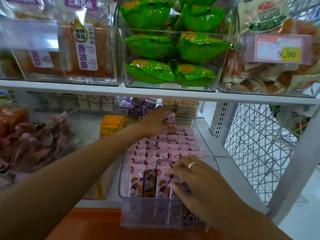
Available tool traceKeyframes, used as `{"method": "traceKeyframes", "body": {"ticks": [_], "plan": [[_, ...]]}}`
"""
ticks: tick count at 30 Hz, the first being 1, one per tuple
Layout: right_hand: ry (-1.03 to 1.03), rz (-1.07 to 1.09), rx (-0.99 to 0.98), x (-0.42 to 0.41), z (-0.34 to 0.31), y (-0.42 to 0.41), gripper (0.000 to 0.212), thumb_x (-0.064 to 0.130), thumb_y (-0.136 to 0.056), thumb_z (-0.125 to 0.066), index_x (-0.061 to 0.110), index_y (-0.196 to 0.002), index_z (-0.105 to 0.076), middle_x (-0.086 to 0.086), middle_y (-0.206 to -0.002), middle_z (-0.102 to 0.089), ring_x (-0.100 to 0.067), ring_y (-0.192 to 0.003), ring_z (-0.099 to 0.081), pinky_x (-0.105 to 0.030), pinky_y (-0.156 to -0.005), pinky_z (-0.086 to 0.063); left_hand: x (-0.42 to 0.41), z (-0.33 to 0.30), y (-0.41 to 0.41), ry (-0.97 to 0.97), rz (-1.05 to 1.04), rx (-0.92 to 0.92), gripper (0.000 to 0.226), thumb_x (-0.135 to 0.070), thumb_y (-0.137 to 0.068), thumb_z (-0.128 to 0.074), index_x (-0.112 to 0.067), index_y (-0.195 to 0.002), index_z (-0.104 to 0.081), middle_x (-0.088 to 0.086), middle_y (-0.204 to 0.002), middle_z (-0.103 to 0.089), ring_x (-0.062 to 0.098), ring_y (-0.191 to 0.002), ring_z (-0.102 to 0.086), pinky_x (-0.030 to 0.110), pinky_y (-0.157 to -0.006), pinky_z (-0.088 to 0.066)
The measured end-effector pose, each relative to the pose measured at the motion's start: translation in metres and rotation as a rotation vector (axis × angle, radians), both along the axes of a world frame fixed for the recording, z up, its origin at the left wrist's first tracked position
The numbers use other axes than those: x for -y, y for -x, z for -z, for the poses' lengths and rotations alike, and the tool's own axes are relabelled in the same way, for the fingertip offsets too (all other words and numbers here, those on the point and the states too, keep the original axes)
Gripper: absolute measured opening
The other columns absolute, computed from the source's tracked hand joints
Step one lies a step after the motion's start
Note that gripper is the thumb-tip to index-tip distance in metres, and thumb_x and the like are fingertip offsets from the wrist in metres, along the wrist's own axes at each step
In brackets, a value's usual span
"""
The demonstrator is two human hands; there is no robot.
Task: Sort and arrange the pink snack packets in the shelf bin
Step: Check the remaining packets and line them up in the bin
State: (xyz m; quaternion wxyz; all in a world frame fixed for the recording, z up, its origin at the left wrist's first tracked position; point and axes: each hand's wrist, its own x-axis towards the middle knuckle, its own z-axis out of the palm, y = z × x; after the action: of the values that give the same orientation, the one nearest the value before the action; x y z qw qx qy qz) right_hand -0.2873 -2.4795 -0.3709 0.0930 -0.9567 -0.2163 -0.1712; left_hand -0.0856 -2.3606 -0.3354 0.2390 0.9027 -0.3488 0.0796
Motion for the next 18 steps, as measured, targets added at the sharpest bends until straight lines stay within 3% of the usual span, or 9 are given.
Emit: {"method": "traceKeyframes", "body": {"ticks": [3,5,8,11,14,18], "plan": [[0.072,0.051,0.033,0.004,-0.002,0.006,0.026,0.042,-0.080,-0.067,0.032,-0.103,-0.070,0.014,-0.098,-0.066,-0.004,-0.089,-0.060,-0.018,-0.072,-0.050,0.014,0.005,-0.003,0.121,-0.021,-0.079,0.051,-0.024,-0.091,-0.064,-0.009,-0.134,-0.042,0.015,-0.131,-0.055,0.030,-0.116,-0.055,0.036,-0.098,-0.043],[0.072,0.076,0.053,0.006,0.000,0.008,0.021,0.042,-0.078,-0.067,0.032,-0.096,-0.072,0.014,-0.092,-0.067,-0.003,-0.082,-0.061,-0.015,-0.066,-0.048,0.017,0.013,-0.006,0.104,-0.074,-0.070,0.045,-0.026,-0.089,-0.065,-0.009,-0.126,-0.045,0.013,-0.120,-0.062,0.029,-0.107,-0.059,0.042,-0.094,-0.047],[0.030,0.088,0.009,0.011,0.003,0.010,0.028,0.042,-0.086,-0.048,0.032,-0.099,-0.070,0.014,-0.097,-0.065,-0.003,-0.087,-0.059,-0.013,-0.071,-0.041,0.017,0.024,-0.006,-0.139,-0.075,0.016,0.030,-0.030,-0.095,-0.057,-0.009,-0.115,-0.057,0.010,-0.112,-0.064,0.025,-0.102,-0.059,0.039,-0.090,-0.048],[0.014,0.100,0.030,0.011,0.002,0.009,0.023,0.041,-0.087,-0.050,0.034,-0.099,-0.069,0.017,-0.097,-0.063,0.001,-0.087,-0.056,-0.005,-0.070,-0.032,0.016,0.027,-0.003,-0.322,-0.046,0.087,0.030,-0.027,-0.102,-0.038,-0.010,-0.111,-0.061,0.013,-0.107,-0.062,0.026,-0.096,-0.057,0.037,-0.086,-0.046],[-0.029,0.095,0.048,0.011,0.002,0.007,0.019,0.040,-0.084,-0.059,0.037,-0.101,-0.067,0.020,-0.096,-0.061,0.006,-0.084,-0.043,-0.002,-0.068,-0.023,0.010,0.020,-0.002,-0.292,-0.064,0.162,0.035,-0.024,-0.100,-0.042,-0.021,-0.132,-0.054,0.011,-0.115,-0.062,0.026,-0.105,-0.057,0.035,-0.085,-0.045],[-0.035,0.077,0.023,0.014,0.005,0.006,0.025,0.044,-0.090,-0.053,0.039,-0.113,-0.062,0.022,-0.107,-0.056,0.009,-0.086,-0.032,-0.003,-0.073,-0.020,0.009,0.017,0.002,-0.241,-0.034,0.151,0.029,-0.029,-0.096,-0.053,-0.022,-0.122,-0.062,0.004,-0.125,-0.063,0.022,-0.112,-0.056,0.032,-0.088,-0.043]]}}
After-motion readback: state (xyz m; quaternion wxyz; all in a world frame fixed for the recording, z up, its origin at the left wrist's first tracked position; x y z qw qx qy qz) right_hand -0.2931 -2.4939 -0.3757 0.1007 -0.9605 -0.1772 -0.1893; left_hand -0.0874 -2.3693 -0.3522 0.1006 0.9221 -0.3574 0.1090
